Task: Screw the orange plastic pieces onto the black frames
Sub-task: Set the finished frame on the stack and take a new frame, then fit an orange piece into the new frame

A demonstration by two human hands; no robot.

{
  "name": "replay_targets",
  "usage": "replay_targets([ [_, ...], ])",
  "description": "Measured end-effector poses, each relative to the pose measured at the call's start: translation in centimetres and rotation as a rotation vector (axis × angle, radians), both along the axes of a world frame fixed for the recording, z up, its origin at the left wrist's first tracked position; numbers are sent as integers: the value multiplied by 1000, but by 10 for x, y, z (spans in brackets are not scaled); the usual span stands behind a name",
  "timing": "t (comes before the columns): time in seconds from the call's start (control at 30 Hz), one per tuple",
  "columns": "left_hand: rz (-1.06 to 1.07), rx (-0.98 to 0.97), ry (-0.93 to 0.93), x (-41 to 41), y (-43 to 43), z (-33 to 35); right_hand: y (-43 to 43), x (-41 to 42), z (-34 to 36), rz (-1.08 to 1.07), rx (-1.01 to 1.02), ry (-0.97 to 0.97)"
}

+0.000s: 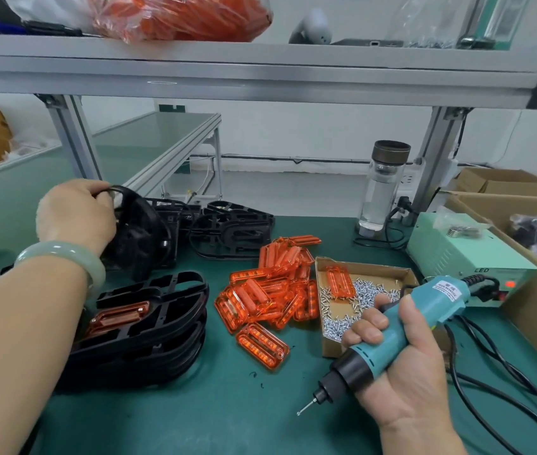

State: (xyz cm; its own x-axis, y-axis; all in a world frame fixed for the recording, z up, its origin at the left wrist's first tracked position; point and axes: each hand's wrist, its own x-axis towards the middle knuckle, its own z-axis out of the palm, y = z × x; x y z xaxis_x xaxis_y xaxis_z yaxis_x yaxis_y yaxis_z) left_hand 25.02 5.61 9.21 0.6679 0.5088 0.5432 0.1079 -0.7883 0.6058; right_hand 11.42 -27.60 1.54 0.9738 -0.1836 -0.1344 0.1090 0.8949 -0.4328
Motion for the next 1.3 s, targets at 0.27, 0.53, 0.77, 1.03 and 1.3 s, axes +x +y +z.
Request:
replay_targets([
  [0.27,-76,-438,-243,-2,-6,34,-1,0,1,5,21,-6],
  [0.53,-305,-243,-220,-29,-73,88,-7,-1,0,29,39,-26],
  [0.77,-508,-126,-54,-53,-125,79,-12,-1,0,39,45,-53],
  [1.03,-605,-171,45,-63,-149,39,-16,-4,3,176,82,-173],
  [1.3,-720,128,175,-82,-155,29,-25,-4,5,157,55,-138],
])
